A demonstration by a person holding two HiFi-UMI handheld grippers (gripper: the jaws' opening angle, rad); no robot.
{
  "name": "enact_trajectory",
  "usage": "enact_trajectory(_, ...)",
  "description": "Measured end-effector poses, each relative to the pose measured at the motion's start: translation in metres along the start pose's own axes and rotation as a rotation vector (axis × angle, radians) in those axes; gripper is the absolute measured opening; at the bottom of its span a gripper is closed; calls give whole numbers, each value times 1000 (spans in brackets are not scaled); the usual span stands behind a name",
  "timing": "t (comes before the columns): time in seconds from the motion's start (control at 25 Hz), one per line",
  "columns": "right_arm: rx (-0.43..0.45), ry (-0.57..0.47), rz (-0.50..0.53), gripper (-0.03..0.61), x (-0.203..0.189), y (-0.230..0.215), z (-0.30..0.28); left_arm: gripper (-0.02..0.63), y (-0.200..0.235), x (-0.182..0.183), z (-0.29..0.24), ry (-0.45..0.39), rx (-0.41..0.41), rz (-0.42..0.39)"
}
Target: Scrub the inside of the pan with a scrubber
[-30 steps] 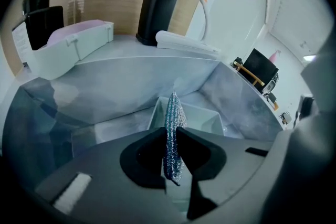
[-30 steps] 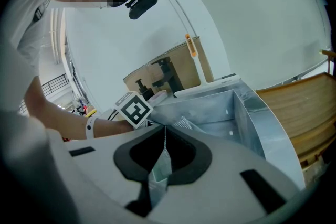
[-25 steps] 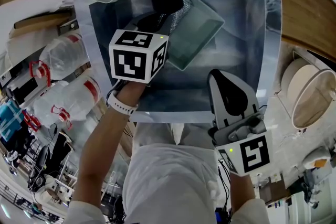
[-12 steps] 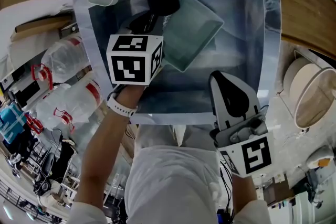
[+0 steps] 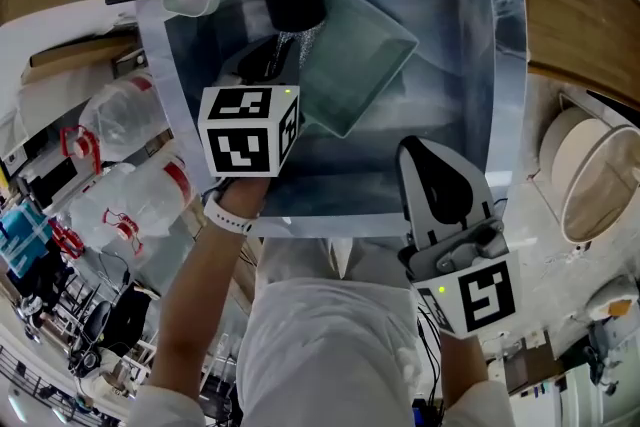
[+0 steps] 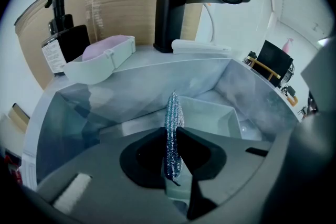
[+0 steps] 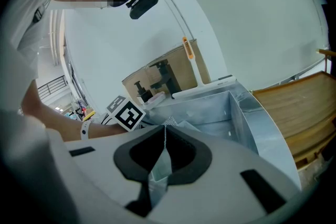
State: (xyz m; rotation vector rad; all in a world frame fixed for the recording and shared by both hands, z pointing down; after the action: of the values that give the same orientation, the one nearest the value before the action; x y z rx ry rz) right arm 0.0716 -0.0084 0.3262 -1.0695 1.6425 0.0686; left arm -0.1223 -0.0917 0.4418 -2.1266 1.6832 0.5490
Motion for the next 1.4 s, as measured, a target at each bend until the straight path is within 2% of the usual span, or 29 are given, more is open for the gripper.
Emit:
enact_trajectory(0.48,4,4,-6,9,-5,2,3,66,-19,20,-10,-19,-37,-22)
enact_trajectory(0.72,11,2,-5,9,-5,5,1,66,-39,20,-5,-33,-59,-129)
enact_trajectory(0.96,10,3,-3,9,-6,6,4,66,-61,16,-1,-22,-100,-159)
enact_trajectory(1.08,6,2,-6,9,-7,5,7,66,-74,12,3,-16,-133,-181)
enact_trajectory(1.4,-13,-4,-10,9,-8,3,21,66,-117,-6,16,5,-298,-264)
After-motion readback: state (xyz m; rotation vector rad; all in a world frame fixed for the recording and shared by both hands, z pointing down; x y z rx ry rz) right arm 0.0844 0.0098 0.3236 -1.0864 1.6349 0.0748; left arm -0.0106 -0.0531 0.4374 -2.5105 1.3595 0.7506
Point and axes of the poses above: the fingertips, and each gripper's own axes: z backward along the fingers, y to its left, x out of its top, the point moved 5 cm from there along z, backward along the fingers, and after that the axes turned 9 degrees about x, right-handed, at the moved point
